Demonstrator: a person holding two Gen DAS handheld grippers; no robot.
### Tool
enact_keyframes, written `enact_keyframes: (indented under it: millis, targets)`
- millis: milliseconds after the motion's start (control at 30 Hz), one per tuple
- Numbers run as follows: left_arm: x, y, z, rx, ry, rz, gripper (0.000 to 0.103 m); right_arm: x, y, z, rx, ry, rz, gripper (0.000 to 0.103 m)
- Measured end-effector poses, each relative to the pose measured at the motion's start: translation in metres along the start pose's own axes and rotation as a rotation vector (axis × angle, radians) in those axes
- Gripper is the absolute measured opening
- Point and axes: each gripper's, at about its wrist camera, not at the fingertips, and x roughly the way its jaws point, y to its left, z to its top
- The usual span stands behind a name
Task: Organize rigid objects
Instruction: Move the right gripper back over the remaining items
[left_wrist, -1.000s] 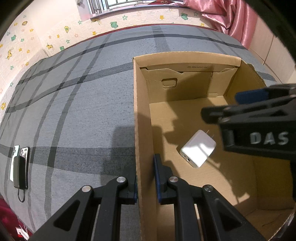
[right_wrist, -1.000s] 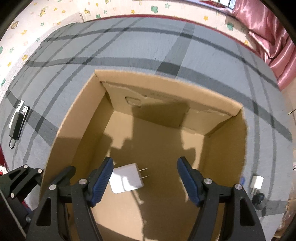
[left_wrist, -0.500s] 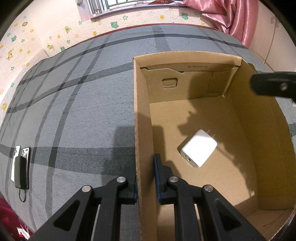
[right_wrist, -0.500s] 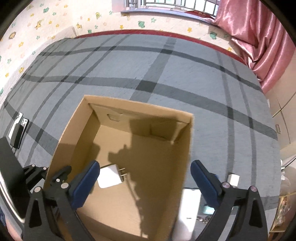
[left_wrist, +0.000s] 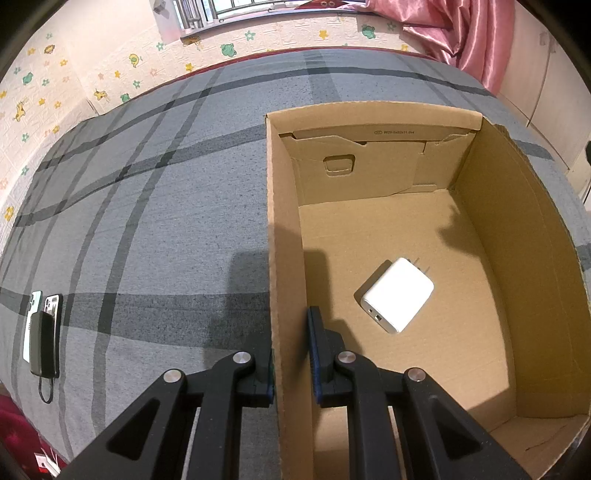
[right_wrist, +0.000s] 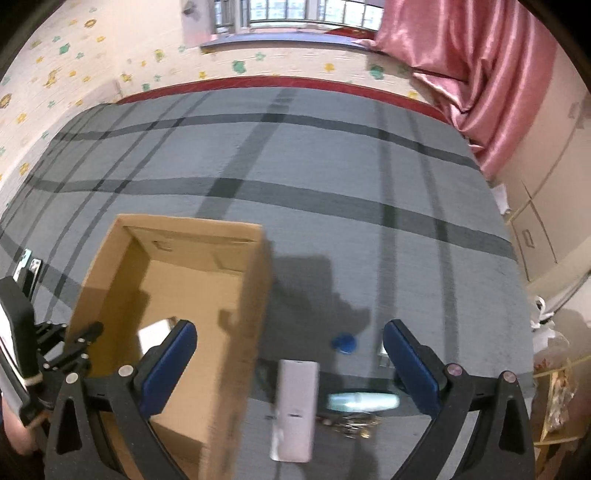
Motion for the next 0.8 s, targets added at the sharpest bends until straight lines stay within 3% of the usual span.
enact_keyframes:
  millis: [333,800]
  targets:
    - [0.000,0.000,0.000,0.002,0.001,0.004,0.015,0.006,-0.065,-0.019,0.087,0.016,-0.063,0.103]
    - [0.000,-0.001,0.000,0.008,0.001,0.011,0.015,0.060,-0.128,-0.059,0.209,0.094,-0.108,0.103]
